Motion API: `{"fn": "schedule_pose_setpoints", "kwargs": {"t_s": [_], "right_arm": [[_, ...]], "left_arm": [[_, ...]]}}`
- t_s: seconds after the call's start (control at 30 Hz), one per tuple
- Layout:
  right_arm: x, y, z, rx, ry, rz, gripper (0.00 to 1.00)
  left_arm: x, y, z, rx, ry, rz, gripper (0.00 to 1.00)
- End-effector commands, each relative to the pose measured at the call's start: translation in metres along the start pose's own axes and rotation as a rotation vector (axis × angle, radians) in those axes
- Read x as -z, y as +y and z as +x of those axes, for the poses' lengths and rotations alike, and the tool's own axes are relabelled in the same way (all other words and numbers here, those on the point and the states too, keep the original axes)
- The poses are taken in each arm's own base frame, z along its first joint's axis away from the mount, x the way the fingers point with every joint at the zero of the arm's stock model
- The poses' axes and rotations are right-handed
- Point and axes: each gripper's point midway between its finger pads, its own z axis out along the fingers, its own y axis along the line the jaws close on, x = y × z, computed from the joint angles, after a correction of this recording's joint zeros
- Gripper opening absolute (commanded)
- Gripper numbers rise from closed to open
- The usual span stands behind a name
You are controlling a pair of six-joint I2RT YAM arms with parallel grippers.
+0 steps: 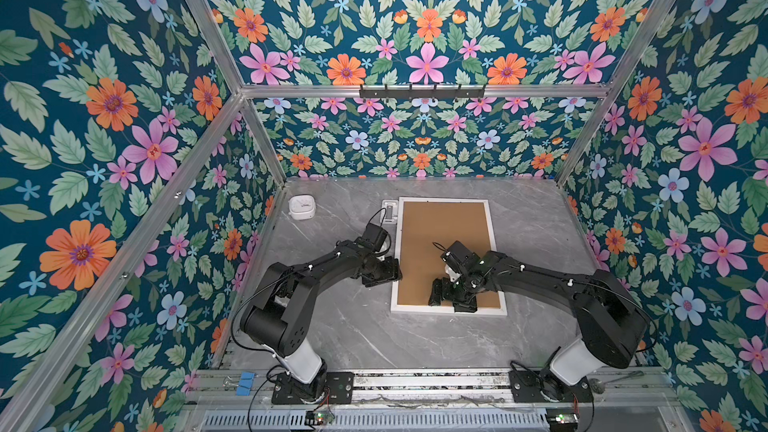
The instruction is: Put the photo into the frame
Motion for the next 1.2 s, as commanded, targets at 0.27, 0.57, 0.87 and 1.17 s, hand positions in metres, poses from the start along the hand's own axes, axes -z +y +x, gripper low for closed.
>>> {"fn": "schedule_pose_setpoints", "kwargs": {"t_s": [0.27,0.57,0.87,1.17], "right_arm": [[-0.011,-0.011,-0.016,-0.063,-0.038,0.025,0.84],[0.005,0.018,-0.022,-0.066,-0.032,-0.153,0.84],[0.040,0.023,-0.020,0.007,-0.065,-0.206,0.85],[0.093,-0.071,-0.060,-0.086,-0.247,-0.045,0.85]], "left_arm": [[-0.001,-0.007,0.001,0.002,-0.001,0.020,0.72],[0.000,-0.006,0.000,-0.003,-0.006,0.015,0.71],[0.000,-0.013,-0.010,-0.022,-0.010,0.015,0.71],[-0.006,-0.015,-0.031,-0.050,-0.020,-0.003,0.71]]}}
